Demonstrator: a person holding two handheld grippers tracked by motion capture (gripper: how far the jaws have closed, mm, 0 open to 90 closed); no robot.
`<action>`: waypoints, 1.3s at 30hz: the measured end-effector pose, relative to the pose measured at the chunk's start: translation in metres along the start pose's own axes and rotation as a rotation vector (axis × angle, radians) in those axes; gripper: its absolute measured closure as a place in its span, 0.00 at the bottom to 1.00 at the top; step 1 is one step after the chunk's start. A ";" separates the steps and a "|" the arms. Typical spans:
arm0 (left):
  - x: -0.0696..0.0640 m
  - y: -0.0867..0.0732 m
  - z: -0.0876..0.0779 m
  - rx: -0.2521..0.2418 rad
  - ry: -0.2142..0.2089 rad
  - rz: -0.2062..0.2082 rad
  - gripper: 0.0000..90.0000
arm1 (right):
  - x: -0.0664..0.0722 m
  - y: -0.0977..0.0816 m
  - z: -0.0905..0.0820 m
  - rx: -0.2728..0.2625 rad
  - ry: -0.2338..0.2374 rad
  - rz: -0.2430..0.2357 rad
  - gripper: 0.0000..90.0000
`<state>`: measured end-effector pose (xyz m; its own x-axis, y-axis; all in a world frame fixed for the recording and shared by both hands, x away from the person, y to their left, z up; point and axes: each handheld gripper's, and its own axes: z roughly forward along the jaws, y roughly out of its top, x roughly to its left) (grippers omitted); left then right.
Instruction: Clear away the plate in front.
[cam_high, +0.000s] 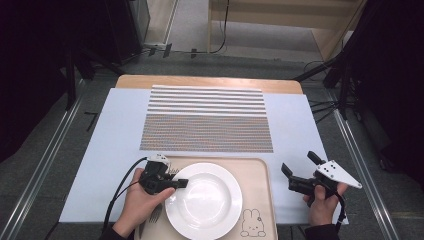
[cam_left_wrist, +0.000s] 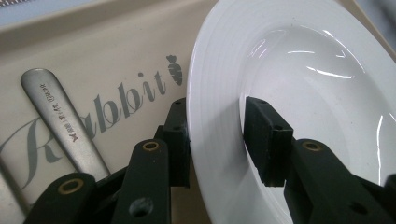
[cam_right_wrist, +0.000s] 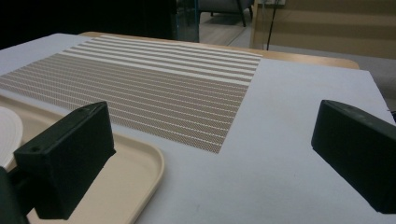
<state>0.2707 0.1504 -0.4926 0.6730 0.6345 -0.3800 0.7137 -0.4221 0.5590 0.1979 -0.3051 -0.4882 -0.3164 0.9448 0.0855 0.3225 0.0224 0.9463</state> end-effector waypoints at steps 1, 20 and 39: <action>0.000 0.000 0.000 0.001 -0.001 0.000 0.69 | 0.000 0.000 0.000 0.000 0.001 -0.001 0.00; 0.001 -0.002 -0.033 -0.241 -0.105 0.090 0.20 | 0.000 0.000 0.000 -0.001 0.000 -0.001 0.00; 0.016 -0.013 -0.064 -0.428 -0.044 0.166 0.00 | 0.000 0.000 0.001 0.000 0.000 -0.001 0.00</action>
<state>0.2597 0.2075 -0.4589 0.7857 0.5487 -0.2858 0.4575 -0.2044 0.8654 0.1985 -0.3053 -0.4887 -0.3170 0.9447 0.0843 0.3219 0.0236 0.9465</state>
